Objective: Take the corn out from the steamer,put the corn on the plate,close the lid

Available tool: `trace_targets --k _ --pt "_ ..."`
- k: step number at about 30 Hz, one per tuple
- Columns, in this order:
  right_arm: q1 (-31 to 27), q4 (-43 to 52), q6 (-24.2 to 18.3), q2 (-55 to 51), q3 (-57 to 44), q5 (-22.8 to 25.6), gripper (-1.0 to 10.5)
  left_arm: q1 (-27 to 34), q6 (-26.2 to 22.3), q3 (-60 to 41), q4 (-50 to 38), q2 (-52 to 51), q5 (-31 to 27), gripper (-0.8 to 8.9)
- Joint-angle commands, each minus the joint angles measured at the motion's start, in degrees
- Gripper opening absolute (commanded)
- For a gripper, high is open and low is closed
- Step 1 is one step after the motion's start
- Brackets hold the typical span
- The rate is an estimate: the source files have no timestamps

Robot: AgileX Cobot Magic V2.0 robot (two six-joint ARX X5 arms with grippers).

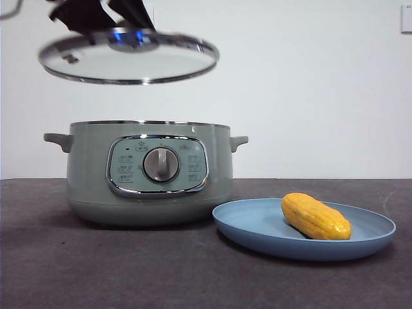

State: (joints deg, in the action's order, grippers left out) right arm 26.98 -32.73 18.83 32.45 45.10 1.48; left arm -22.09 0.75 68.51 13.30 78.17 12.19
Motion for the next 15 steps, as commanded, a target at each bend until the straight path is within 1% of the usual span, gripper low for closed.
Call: trace_targets --k 1,4,8,11,13,15 --pt "0.07 -1.33 -0.26 -2.23 -0.02 -0.07 6.0 -0.04 -0.87 0.33 -5.6 1.6 0.15 -0.08" --pt "0.07 -2.91 -0.26 -3.85 -0.02 -0.07 6.0 -0.04 -1.55 0.33 -8.11 4.35 -0.04 -0.09" --pt "0.07 -3.93 -0.26 -4.13 -0.02 -0.09 6.0 -0.09 -3.78 0.33 -10.01 7.39 -0.11 -0.08" --pt "0.09 -3.98 -0.26 -4.13 -0.02 -0.26 6.0 -0.48 -4.07 0.33 -10.78 9.16 -0.94 -0.08" --pt "0.07 -3.96 -0.26 -4.13 -0.02 -1.55 6.0 -0.46 -4.07 0.33 -11.54 10.43 -1.55 -0.08" --pt "0.13 -3.98 -0.24 -4.13 -0.02 -1.64 6.0 -0.44 -4.61 0.33 -11.85 11.54 -1.53 -0.08"
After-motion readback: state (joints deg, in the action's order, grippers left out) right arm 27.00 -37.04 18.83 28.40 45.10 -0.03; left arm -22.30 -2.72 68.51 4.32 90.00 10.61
